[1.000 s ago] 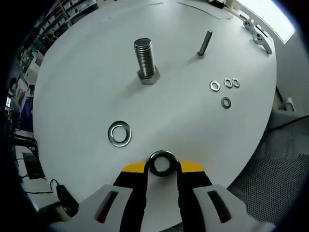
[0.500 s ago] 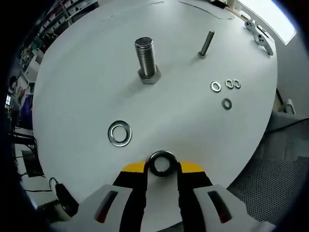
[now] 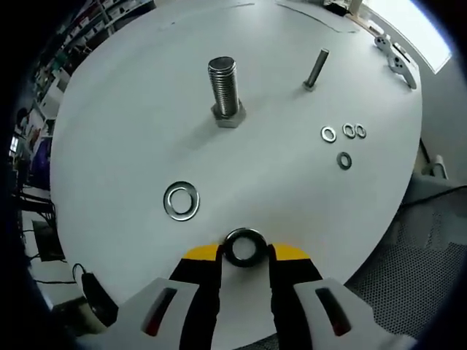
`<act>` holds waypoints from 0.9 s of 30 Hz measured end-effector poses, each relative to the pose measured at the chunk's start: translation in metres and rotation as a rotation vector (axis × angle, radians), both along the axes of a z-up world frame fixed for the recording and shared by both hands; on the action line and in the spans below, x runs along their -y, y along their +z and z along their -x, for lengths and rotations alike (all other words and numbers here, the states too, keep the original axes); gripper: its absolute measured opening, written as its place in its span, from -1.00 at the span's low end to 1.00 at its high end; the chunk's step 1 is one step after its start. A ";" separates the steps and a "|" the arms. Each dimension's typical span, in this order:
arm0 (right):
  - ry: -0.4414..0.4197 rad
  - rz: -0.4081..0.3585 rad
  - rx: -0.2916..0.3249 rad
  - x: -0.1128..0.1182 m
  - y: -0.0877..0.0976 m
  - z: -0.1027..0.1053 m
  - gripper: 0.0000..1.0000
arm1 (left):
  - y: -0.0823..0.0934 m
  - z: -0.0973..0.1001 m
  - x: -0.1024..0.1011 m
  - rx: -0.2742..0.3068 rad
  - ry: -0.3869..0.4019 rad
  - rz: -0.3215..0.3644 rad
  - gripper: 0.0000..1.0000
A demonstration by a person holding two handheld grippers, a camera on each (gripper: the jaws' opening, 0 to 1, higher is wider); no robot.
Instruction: Place the washer onto the threaded stud by aligning its center hole with the stud, sliding it down to the base, and recovering from edge contact or off-axis alignment until the washer reaches the visible bottom stop.
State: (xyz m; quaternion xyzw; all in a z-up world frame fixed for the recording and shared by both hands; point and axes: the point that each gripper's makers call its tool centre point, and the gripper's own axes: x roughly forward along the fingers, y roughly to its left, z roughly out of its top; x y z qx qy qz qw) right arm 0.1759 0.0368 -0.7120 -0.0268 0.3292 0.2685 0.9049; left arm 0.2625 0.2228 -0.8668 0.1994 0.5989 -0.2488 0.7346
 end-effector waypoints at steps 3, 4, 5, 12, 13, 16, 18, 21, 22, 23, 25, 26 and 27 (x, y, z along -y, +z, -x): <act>0.001 0.000 0.000 0.000 0.000 0.000 -0.31 | 0.000 0.000 0.000 0.016 0.003 0.010 -0.56; 0.001 0.001 0.000 0.000 0.000 0.000 -0.31 | 0.000 0.001 0.000 0.022 0.003 0.014 -0.57; 0.001 0.001 0.000 0.000 0.000 0.000 -0.31 | 0.000 0.001 0.001 0.023 0.002 0.015 -0.57; 0.002 0.002 -0.002 0.000 0.000 0.000 -0.31 | 0.000 0.000 0.001 0.015 -0.012 0.011 -0.59; 0.002 0.003 -0.003 0.000 -0.001 0.000 -0.31 | 0.000 0.000 0.001 0.010 -0.016 0.009 -0.59; 0.002 0.003 -0.003 0.000 -0.001 0.000 -0.32 | 0.000 -0.001 0.001 -0.005 -0.026 0.005 -0.60; 0.003 0.004 -0.004 0.000 -0.001 0.000 -0.32 | 0.000 0.000 0.001 -0.010 -0.040 -0.001 -0.60; 0.001 0.004 -0.004 0.001 -0.001 0.000 -0.32 | 0.000 0.000 0.001 -0.008 -0.055 -0.004 -0.61; 0.000 0.003 -0.005 0.001 -0.001 0.000 -0.32 | 0.000 0.001 0.001 -0.007 -0.065 -0.005 -0.61; -0.001 0.002 -0.004 0.001 -0.001 0.000 -0.32 | 0.001 0.002 0.002 -0.006 -0.085 -0.006 -0.61; 0.000 0.003 -0.004 0.001 -0.001 0.000 -0.32 | 0.001 0.002 0.001 -0.003 -0.110 -0.006 -0.62; 0.001 0.003 -0.004 0.001 -0.001 0.000 -0.32 | 0.001 0.001 0.001 -0.003 -0.114 -0.006 -0.62; 0.001 0.002 -0.005 0.000 -0.001 0.000 -0.32 | 0.001 0.001 0.001 -0.003 -0.117 -0.006 -0.62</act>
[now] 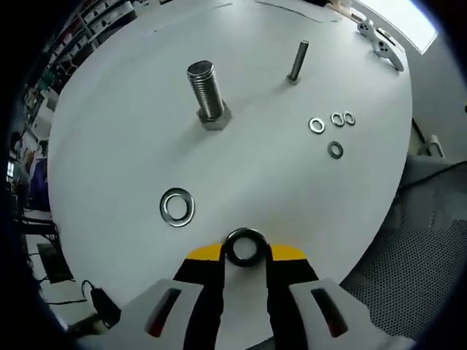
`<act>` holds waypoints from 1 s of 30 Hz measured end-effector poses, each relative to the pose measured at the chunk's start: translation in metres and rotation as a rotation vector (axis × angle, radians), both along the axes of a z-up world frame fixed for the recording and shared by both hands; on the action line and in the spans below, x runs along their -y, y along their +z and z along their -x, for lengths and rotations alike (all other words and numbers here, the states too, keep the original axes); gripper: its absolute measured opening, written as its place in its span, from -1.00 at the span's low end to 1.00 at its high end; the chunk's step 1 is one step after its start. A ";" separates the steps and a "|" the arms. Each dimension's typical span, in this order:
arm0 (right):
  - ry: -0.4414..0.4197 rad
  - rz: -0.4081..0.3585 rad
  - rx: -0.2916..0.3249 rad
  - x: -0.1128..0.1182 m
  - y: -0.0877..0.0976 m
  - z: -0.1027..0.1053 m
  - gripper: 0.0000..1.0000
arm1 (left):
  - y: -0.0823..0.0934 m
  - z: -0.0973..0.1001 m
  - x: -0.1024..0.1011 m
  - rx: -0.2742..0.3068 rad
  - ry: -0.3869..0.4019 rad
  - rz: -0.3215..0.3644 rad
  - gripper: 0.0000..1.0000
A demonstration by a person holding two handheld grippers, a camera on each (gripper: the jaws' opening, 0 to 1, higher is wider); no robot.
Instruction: Place the washer onto the threaded stud by aligning its center hole with the stud, sliding it down to the base, and recovering from edge contact or off-axis alignment until the washer reaches the visible bottom stop.
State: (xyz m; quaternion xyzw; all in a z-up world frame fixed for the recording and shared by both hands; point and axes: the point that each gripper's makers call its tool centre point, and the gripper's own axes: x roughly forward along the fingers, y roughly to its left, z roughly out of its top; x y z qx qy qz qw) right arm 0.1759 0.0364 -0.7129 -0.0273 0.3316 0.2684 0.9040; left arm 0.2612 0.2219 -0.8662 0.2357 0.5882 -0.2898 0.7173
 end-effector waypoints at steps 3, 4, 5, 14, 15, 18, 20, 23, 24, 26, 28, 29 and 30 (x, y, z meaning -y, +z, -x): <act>0.001 0.002 -0.001 0.000 0.000 0.000 -0.32 | 0.000 0.000 0.000 -0.010 -0.010 -0.006 -0.62; 0.000 0.001 -0.001 0.000 0.000 0.000 -0.32 | 0.000 0.001 0.001 -0.012 -0.017 -0.008 -0.63; 0.000 0.001 -0.001 0.000 0.000 0.000 -0.32 | 0.000 0.001 0.000 -0.016 -0.030 -0.011 -0.63; 0.001 0.002 -0.004 0.000 -0.001 0.000 -0.32 | 0.003 0.000 0.000 -0.018 -0.047 -0.007 -0.63; 0.001 0.002 -0.003 0.000 -0.001 0.000 -0.32 | 0.003 0.000 0.001 -0.017 -0.047 -0.005 -0.63; 0.005 0.004 -0.005 0.000 -0.001 0.001 -0.32 | 0.005 -0.001 0.002 -0.012 -0.051 -0.001 -0.63; 0.005 0.003 -0.005 0.000 -0.001 0.000 -0.32 | 0.007 -0.002 0.003 -0.010 -0.054 0.000 -0.63; 0.003 0.002 -0.004 0.000 -0.001 0.000 -0.32 | 0.012 -0.005 0.006 -0.001 -0.063 0.008 -0.63; 0.002 0.001 -0.004 0.000 -0.001 0.000 -0.32 | 0.013 -0.007 0.007 0.003 -0.067 0.010 -0.63; 0.003 0.001 -0.005 0.000 -0.001 0.001 -0.32 | 0.016 -0.009 0.009 0.009 -0.075 0.014 -0.63; 0.006 0.002 -0.006 -0.001 -0.001 0.001 -0.32 | 0.020 -0.013 0.012 0.016 -0.083 0.019 -0.63; 0.006 0.002 -0.006 -0.001 -0.001 0.001 -0.32 | 0.022 -0.016 0.013 0.021 -0.085 0.023 -0.63; 0.006 0.003 -0.007 -0.001 -0.001 0.001 -0.32 | 0.024 -0.017 0.014 0.024 -0.088 0.024 -0.63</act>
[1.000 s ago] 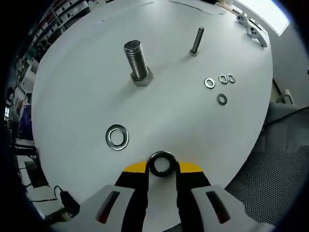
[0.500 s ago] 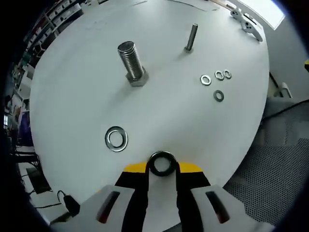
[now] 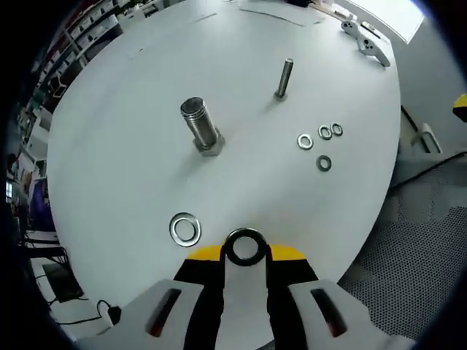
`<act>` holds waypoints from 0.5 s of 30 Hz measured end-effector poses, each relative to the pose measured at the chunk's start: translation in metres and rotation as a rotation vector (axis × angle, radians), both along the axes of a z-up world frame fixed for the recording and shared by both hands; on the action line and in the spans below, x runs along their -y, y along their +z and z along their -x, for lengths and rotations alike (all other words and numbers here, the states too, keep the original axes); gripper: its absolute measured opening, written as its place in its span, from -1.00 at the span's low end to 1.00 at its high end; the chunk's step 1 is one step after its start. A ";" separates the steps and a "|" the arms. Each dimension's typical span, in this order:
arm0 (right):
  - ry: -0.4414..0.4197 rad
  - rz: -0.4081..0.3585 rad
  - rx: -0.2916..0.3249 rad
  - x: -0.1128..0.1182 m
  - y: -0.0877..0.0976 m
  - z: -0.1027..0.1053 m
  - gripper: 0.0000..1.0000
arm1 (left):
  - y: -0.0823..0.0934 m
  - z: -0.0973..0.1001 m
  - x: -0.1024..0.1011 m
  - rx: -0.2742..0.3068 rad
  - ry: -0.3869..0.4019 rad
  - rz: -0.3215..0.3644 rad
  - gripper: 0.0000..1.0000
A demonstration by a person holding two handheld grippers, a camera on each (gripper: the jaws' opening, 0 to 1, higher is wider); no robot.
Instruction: Place the washer onto the threaded stud by aligning its center hole with the stud, sliding it down to the base, and recovering from edge contact or off-axis alignment until the washer reaches the visible bottom stop.
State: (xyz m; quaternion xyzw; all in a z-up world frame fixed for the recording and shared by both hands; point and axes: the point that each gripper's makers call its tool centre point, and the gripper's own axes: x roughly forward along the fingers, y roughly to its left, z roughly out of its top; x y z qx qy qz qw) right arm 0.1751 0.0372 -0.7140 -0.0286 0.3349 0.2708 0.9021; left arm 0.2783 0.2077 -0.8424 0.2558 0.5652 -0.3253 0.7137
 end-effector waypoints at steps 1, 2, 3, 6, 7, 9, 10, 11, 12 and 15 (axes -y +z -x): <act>0.000 0.000 0.000 0.000 0.000 0.000 -0.32 | 0.002 -0.002 0.001 0.004 -0.003 0.002 -0.63; -0.001 -0.001 0.000 0.000 0.000 0.000 -0.32 | 0.004 -0.005 0.003 0.008 -0.007 0.005 -0.63; -0.001 -0.001 0.000 0.000 0.000 0.000 -0.32 | 0.005 -0.007 0.004 0.011 -0.009 0.007 -0.63; -0.001 -0.001 -0.001 0.000 0.000 0.000 -0.32 | 0.013 -0.015 0.008 0.027 -0.015 0.018 -0.63; 0.000 -0.001 0.000 0.000 0.000 0.000 -0.32 | 0.015 -0.017 0.009 0.030 -0.015 0.022 -0.63; 0.000 -0.001 -0.001 0.000 0.000 0.000 -0.32 | 0.020 -0.023 0.012 0.041 -0.017 0.030 -0.63; 0.000 -0.001 -0.001 0.000 0.000 0.000 -0.32 | 0.022 -0.026 0.013 0.048 -0.016 0.035 -0.63; 0.000 -0.001 -0.001 0.000 0.000 0.000 -0.32 | 0.024 -0.028 0.014 0.050 -0.014 0.038 -0.63; -0.001 -0.002 0.000 0.000 0.000 0.000 -0.32 | 0.025 -0.031 0.016 0.056 -0.010 0.047 -0.63; -0.001 -0.001 -0.001 0.000 0.000 0.000 -0.32 | 0.031 -0.039 0.020 0.071 -0.007 0.060 -0.63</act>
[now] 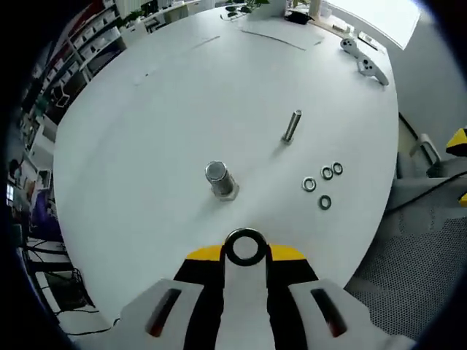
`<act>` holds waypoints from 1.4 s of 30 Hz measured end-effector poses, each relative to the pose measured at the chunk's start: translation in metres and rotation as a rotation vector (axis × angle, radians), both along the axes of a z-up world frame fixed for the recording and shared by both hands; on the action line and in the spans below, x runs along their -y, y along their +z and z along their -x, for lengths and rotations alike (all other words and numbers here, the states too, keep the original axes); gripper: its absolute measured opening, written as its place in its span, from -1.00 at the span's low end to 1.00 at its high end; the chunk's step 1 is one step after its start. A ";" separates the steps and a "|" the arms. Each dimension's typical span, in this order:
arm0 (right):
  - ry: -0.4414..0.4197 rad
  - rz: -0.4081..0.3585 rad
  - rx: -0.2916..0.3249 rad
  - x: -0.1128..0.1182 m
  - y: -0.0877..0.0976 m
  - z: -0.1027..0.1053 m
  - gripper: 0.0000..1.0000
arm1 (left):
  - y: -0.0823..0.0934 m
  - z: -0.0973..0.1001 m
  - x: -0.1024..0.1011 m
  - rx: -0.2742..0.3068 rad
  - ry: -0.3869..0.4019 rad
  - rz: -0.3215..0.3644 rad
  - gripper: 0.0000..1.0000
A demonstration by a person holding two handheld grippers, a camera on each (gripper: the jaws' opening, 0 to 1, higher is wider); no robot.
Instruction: Place the washer onto the threaded stud by aligning its center hole with the stud, sliding it down to the base, and recovering from edge contact or off-axis alignment until the washer reaches the visible bottom stop.
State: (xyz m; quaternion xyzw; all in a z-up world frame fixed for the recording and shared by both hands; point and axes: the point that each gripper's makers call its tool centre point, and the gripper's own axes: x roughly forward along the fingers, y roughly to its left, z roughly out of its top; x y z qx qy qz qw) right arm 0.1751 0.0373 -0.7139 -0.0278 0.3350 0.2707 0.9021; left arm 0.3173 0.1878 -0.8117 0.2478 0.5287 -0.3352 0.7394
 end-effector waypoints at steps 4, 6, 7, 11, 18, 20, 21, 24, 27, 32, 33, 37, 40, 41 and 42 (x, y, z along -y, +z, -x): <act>-0.001 0.000 0.000 0.000 0.000 0.000 -0.32 | 0.008 -0.010 0.006 0.020 -0.001 0.015 -0.63; -0.001 0.000 0.000 0.000 0.000 0.000 -0.32 | 0.012 -0.016 0.009 0.039 -0.009 0.023 -0.63; -0.001 -0.001 -0.001 0.000 0.000 0.000 -0.32 | 0.014 -0.018 0.011 0.048 -0.015 0.025 -0.63; -0.005 -0.002 0.000 0.001 0.000 0.000 -0.32 | 0.017 -0.026 0.016 0.060 -0.027 0.025 -0.63; -0.008 0.000 0.002 0.001 0.001 0.000 -0.32 | 0.020 -0.035 0.023 0.068 -0.038 0.025 -0.62; -0.009 -0.001 0.001 0.001 0.000 -0.001 -0.32 | 0.021 -0.038 0.023 0.073 -0.041 0.023 -0.62; -0.009 -0.001 0.001 0.001 0.000 -0.001 -0.32 | 0.021 -0.040 0.024 0.074 -0.041 0.023 -0.62; -0.011 -0.001 0.001 0.002 0.001 0.000 -0.32 | 0.020 -0.045 0.025 0.075 -0.045 0.018 -0.62; -0.011 -0.001 0.001 0.002 0.000 -0.001 -0.32 | 0.019 -0.048 0.026 0.072 -0.048 0.014 -0.62; -0.014 -0.002 0.001 0.002 0.001 -0.001 -0.32 | 0.017 -0.050 0.029 0.066 -0.058 0.007 -0.62; -0.014 -0.002 0.001 0.002 0.001 -0.001 -0.32 | 0.016 -0.051 0.030 0.064 -0.062 0.004 -0.62; -0.016 -0.002 0.001 0.002 0.000 -0.001 -0.32 | 0.013 -0.052 0.031 0.057 -0.067 0.000 -0.62; -0.017 -0.002 0.001 0.003 0.000 -0.001 -0.32 | 0.011 -0.052 0.032 0.054 -0.079 -0.009 -0.62; -0.017 -0.002 0.000 0.003 0.000 -0.001 -0.32 | 0.010 -0.053 0.031 0.054 -0.082 -0.013 -0.62; -0.017 -0.002 0.000 0.003 0.000 -0.001 -0.32 | 0.009 -0.053 0.032 0.053 -0.081 -0.013 -0.62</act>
